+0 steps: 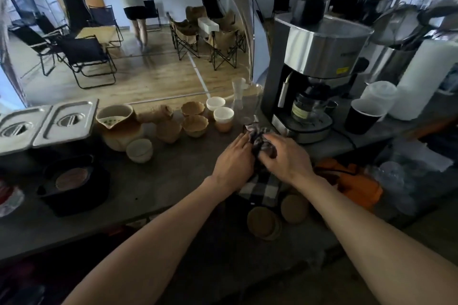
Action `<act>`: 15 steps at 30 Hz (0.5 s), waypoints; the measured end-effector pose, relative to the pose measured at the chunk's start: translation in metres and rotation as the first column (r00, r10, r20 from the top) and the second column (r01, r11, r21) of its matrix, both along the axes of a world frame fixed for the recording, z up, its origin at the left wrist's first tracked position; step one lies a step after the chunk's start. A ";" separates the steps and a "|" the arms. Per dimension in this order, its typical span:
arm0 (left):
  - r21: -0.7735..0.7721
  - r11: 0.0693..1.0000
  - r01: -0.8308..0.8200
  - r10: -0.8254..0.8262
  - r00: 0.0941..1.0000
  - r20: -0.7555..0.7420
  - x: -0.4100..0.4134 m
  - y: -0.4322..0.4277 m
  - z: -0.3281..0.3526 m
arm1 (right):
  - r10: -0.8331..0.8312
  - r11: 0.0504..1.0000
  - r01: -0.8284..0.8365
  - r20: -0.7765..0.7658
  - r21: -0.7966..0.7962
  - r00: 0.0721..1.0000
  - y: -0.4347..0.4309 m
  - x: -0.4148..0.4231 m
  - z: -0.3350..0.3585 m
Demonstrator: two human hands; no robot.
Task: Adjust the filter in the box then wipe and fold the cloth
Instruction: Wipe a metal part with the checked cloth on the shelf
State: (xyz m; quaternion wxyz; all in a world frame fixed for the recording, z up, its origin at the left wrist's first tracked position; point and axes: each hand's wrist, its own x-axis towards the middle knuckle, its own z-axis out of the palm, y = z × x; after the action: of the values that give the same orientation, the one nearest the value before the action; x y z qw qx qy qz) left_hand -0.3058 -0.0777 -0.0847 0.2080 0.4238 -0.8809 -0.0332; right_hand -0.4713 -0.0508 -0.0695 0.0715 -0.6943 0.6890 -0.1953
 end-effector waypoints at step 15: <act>-0.058 0.957 -0.285 0.290 0.951 0.109 0.194 0.080 -0.017 | 0.345 0.935 -0.344 -0.006 -0.087 0.939 0.032 0.186 0.001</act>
State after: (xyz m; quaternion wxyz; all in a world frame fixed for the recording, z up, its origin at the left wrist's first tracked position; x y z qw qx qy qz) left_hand -0.1115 0.0025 -0.1016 0.1674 0.5445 -0.8209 0.0404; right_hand -0.2856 -0.0192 -0.0682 0.0775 -0.8058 0.5472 -0.2128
